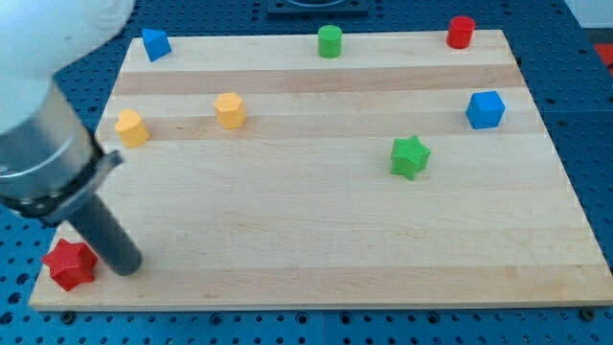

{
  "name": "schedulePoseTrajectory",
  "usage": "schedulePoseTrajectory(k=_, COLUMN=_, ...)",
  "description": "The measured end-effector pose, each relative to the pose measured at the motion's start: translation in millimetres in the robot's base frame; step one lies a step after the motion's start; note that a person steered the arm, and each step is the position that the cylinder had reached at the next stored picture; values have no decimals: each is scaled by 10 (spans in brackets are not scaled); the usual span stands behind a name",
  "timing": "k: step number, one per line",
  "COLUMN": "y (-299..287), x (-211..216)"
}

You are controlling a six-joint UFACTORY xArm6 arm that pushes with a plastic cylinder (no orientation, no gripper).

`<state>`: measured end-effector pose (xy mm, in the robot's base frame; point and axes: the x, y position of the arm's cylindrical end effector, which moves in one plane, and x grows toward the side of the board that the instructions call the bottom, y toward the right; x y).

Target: Move your arm towards top center

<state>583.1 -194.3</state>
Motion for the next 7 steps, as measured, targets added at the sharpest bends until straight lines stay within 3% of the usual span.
schedulePoseTrajectory(k=2, y=752, x=-291)
schedulePoseTrajectory(k=7, y=1945, x=-2076)
